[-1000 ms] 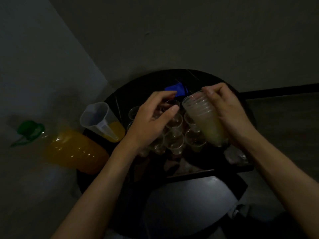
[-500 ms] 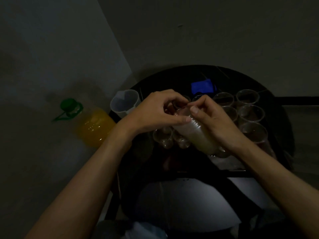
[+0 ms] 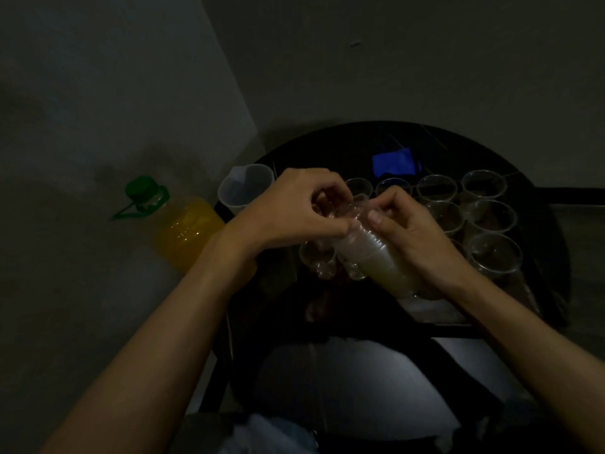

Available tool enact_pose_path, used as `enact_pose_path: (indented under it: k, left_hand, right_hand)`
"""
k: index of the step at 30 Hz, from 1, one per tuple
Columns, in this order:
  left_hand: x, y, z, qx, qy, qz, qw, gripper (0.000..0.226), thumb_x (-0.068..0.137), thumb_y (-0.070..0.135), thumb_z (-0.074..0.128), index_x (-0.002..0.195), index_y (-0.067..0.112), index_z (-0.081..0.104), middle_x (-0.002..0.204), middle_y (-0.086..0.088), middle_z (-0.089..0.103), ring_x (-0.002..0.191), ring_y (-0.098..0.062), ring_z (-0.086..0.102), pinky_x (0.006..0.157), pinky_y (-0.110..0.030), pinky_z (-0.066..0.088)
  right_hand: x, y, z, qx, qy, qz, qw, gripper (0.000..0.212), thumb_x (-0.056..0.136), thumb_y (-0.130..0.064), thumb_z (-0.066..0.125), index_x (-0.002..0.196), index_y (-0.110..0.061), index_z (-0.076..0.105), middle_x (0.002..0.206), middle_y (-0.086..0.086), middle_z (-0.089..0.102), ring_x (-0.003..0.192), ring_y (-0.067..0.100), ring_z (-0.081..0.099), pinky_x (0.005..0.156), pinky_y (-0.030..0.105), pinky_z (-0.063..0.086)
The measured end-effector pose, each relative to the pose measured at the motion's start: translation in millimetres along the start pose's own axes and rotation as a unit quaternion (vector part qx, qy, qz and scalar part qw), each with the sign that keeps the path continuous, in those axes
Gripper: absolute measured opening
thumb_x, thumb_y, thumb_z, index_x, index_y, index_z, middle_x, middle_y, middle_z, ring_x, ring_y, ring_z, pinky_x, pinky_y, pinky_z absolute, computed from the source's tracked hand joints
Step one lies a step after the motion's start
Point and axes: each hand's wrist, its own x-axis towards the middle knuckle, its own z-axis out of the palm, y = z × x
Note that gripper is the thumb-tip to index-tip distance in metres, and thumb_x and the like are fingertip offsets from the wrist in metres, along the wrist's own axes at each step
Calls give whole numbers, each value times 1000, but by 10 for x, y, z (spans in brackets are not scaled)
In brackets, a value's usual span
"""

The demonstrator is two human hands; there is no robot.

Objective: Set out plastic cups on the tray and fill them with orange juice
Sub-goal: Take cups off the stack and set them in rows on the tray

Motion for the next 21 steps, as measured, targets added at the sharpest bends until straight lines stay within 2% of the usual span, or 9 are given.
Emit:
enact_pose_path:
  k: [2,5,9,11,13,17,19,21]
  left_hand:
    - [-26,18,-84,-23,26,-2,999,48,73,53,68,108,21,71,102,7,66,91,-9,65,76,-25,54]
    - [-99,20,-269,-47,74,-10,996,52,74,52,69,112,16,70,104,1,64,90,-18,64,77,-34,56]
    - [-366,-113,-457,-11,132,-12,991,51,78,50,72,118,18,67,111,-3,60,100,-22,64,88,-45,56]
    - [-556,-204,-443,4,160,-8,987,49,79,49,73,120,21,66,112,-1,62,103,-20,65,90,-39,55]
    - [-737,-275,-351,6,170,-12,985,52,78,47,75,122,22,65,113,2,64,103,-17,65,90,-31,53]
    - [-984,-383,9,30,130,-54,990,66,71,55,73,129,27,60,119,13,58,109,-3,59,92,-20,49]
    - [-1053,-426,228,31,117,-73,990,70,68,58,73,131,30,58,122,16,54,112,1,55,94,-19,48]
    - [-1097,-473,441,38,110,-83,990,74,66,58,75,132,29,58,122,14,54,112,-1,55,96,-26,51]
  right_hand:
    - [-2,3,-14,-3,10,1,1000,36,88,-43,67,105,-12,60,99,7,70,83,7,65,68,17,51]
    - [-18,6,-59,5,23,8,1000,34,84,-39,60,107,-15,58,89,-13,71,79,-1,66,65,15,51]
    - [-24,15,-94,-6,47,-7,999,25,97,-22,53,120,-13,53,89,-29,70,87,-8,66,70,11,50]
    - [-27,2,-114,-7,56,-15,998,31,97,-26,51,125,-11,51,98,-28,71,95,-7,66,73,12,51]
    - [-23,4,-137,-2,68,-19,998,40,94,-33,52,127,-12,50,108,-17,73,102,1,68,75,15,53]
    - [-1,23,-172,-5,80,-18,997,42,93,-37,52,127,-13,51,113,-7,73,105,9,69,77,17,53]
    - [1,15,-174,-5,88,-20,996,44,92,-37,52,128,-11,51,111,-9,73,103,7,69,76,16,53]
    - [1,5,-173,-6,94,-22,995,44,92,-37,52,127,-10,52,106,-13,74,100,3,69,75,14,52]
